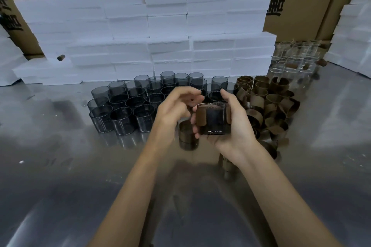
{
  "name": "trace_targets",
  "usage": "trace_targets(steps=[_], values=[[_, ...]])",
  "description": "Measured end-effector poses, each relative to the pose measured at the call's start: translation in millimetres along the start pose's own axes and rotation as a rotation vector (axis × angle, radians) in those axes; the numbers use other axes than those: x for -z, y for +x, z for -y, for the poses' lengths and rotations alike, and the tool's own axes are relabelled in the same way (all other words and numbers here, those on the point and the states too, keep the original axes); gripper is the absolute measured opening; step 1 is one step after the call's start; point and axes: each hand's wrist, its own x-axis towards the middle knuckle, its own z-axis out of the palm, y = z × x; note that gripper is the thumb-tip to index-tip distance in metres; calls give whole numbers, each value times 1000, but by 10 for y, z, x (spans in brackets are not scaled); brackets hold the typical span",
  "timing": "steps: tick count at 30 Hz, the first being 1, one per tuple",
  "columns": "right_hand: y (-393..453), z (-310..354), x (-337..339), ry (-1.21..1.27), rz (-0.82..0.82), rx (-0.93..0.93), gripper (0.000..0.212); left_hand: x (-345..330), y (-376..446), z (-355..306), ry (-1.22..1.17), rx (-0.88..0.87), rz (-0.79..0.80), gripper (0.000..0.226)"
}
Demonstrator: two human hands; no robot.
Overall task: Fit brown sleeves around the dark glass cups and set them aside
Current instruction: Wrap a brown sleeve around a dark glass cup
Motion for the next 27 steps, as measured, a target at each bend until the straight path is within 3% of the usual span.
trace_targets(steps=[4,7,10,13,17,27], values=[[-5,62,54,112,-68,50,55,-67,-44,6,261,25,246,74],[-8,67,83,67,-131,84,53,-146,-83,37,484,-47,189,89],[-4,70,80,57,-197,91,53,-192,-86,37,696,-174,150,79],[-19,82,84,68,-127,36,57,-200,-90,36,640,-156,134,69],[-27,92,75,78,16,-68,57,-184,-107,2,464,-45,131,71],[-23,64,138,10,-49,16,46,-195,-104,47,432,-7,173,74]])
